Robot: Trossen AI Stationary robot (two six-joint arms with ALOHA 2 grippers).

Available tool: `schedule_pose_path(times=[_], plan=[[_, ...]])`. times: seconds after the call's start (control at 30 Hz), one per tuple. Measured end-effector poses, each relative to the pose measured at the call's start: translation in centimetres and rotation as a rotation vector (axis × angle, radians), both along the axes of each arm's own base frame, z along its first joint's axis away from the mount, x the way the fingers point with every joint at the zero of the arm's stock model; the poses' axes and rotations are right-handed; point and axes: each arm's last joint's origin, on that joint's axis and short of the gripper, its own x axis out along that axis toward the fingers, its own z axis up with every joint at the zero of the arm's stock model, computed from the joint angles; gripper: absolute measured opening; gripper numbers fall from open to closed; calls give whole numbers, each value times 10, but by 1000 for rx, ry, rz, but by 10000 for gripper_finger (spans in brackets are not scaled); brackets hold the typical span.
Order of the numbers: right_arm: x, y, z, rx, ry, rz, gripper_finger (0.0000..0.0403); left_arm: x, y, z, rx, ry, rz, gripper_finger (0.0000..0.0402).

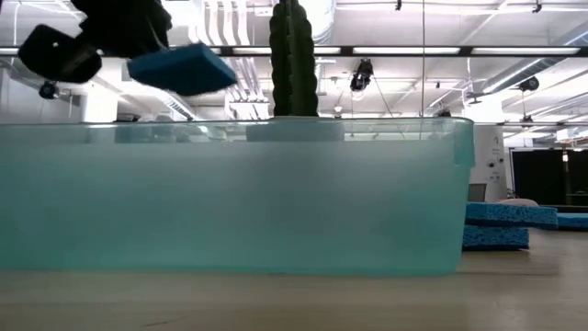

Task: Pick & Place Kitchen Sink Supplies
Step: Put the blue sponge into the green bin

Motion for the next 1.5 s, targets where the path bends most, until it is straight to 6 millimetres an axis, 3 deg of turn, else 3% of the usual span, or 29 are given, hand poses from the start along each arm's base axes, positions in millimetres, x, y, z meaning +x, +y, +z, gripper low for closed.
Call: schedule_pose_path(times=[0.33, 0.77, 0.97, 1.23, 1.37, 1.5], plan=[[-1, 0, -4, 11, 41, -3, 224, 42, -18, -36, -105, -6, -66, 0], [-3, 0, -9, 20, 99, -6, 224, 60, -15, -80, -91, 153, -57, 0], [-3, 0, -9, 19, 96, -6, 224, 61, -12, -80, -137, 159, -40, 13], [-6, 0, -12, 27, 135, -8, 224, 61, -9, -77, -152, 150, -38, 111], [-10, 0, -15, 77, 188, -26, 224, 59, -9, -65, -169, 120, -84, 148], [-17, 0, -25, 130, 308, -54, 224, 52, -7, -42, -164, 41, -144, 165]])
